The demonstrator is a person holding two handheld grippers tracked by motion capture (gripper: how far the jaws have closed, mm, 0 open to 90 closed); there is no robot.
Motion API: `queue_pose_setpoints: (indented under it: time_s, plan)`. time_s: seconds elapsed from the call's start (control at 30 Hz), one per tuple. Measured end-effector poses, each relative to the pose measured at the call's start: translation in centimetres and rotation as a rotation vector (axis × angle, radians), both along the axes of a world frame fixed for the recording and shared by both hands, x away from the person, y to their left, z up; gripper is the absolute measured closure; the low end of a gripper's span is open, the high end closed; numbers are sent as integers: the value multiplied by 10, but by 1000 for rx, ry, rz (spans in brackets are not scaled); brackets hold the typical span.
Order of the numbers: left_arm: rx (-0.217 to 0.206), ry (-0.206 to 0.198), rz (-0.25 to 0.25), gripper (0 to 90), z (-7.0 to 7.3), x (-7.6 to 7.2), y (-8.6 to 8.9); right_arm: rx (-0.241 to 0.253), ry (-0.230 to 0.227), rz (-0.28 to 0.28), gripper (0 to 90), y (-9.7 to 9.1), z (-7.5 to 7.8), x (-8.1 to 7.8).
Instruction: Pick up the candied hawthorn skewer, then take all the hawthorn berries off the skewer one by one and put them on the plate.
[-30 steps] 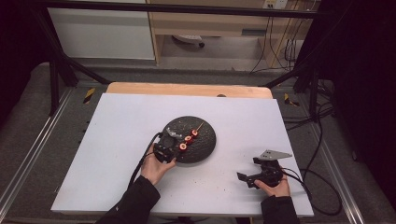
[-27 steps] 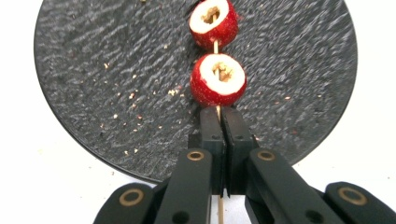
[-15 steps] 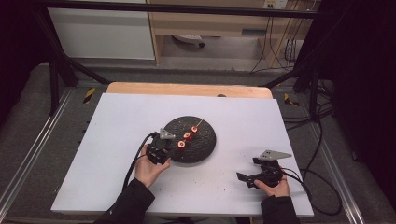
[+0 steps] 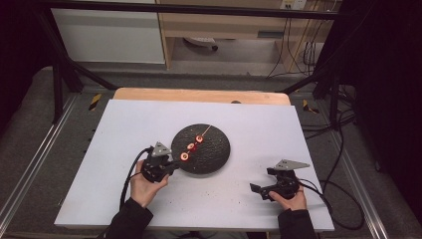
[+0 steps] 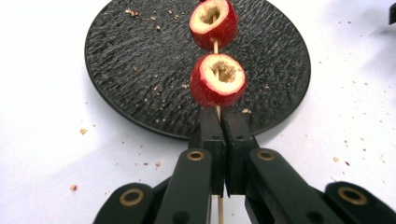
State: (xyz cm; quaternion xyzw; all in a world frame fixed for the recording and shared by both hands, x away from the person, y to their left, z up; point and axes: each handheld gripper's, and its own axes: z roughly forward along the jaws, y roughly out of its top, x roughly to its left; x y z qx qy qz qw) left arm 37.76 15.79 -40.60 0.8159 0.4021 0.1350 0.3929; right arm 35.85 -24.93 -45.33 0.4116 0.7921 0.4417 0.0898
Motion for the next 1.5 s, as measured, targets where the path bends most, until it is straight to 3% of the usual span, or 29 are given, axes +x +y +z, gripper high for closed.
queue_pose_setpoints:
  time_s: [0.3,0.7,0.87,1.13,1.5]
  plan:
    - [-24,-41,-44,886,-6,-15,13,24,-7,11,7,12,10,1]
    - [-63,-82,-75,887,-12,-32,30,38,-28,64,7,49,25,9]
    - [-73,-103,-80,887,-11,-38,31,66,-46,95,7,70,34,14]
    - [-80,-99,-92,886,-13,-43,33,101,-52,105,7,101,44,23]
    - [-85,-117,-99,887,-16,-46,29,142,-48,120,32,130,53,31]
